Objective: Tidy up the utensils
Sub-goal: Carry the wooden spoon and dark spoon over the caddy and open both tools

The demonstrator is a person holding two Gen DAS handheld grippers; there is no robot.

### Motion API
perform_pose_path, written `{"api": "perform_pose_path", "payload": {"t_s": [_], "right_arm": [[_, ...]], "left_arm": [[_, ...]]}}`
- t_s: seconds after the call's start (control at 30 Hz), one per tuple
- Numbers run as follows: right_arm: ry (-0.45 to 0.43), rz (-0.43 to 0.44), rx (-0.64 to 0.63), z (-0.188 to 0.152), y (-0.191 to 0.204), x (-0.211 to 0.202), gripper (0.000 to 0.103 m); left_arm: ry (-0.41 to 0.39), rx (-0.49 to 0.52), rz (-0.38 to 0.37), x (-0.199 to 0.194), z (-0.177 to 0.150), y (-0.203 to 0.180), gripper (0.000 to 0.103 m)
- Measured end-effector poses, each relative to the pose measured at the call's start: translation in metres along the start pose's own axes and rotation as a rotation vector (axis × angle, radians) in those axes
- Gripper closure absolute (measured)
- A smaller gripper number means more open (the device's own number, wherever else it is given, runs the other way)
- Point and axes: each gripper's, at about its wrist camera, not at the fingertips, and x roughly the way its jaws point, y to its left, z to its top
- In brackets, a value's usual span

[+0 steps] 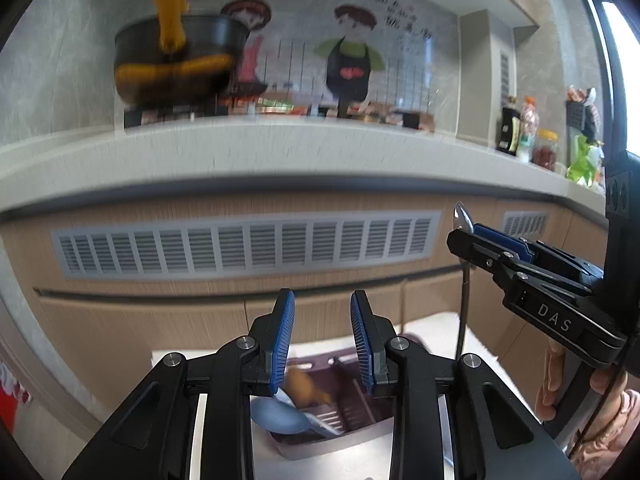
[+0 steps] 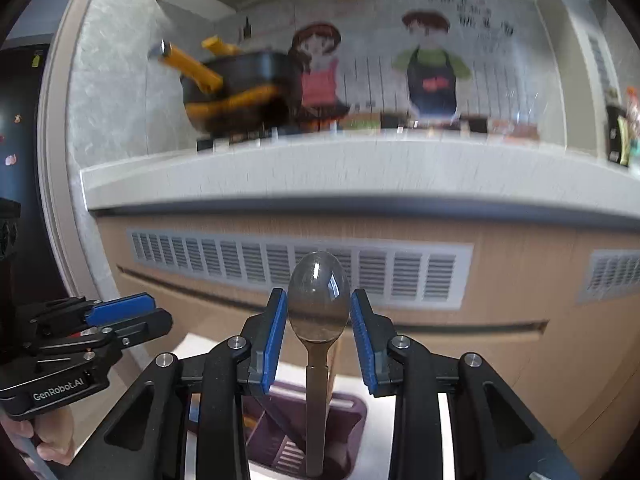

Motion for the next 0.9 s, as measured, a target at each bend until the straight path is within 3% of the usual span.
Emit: {"api": "perform_pose_path", "payload": {"t_s": [0.2, 0.4, 0.5, 0.67, 0.73, 0.87, 0.9], "right_arm": [[0.112, 0.004, -0.007, -0.037, -0.002, 0.034, 0.073], [0.216, 0.005, -0.016, -0.071, -0.003, 0.047, 0.071], [0.25, 0.031, -0.019, -0.078, -0.004, 0.045, 0.061], [0.225, 0.026, -0.05, -0.08, -0.002, 0.017, 0.048], [0.221, 0.027, -0.058, -0.079, -0.002, 0.001, 0.036], [0.254, 0.052, -0.09, -0.085, -0.003, -0.031, 0.031], [0.272, 0.058, -0.103, -0.089, -0.003, -0.038, 0.025]], "left_arm": [[0.091, -0.04, -0.018, 0.035, -0.027, 0.01, 0.073], [0.153, -0.072, -0.026, 0.036, -0.055, 0.012, 0.073], [0.174, -0.063, -0.026, 0.029, -0.067, 0.007, 0.072], [0.2, -0.078, -0.034, 0.01, -0.082, 0.004, 0.072], [0.211, -0.087, -0.025, 0.001, -0.087, 0.004, 0.071], [0.255, -0.092, -0.02, -0.016, -0.102, 0.001, 0.062], [0.271, -0.082, -0.019, -0.02, -0.107, -0.002, 0.06]]}}
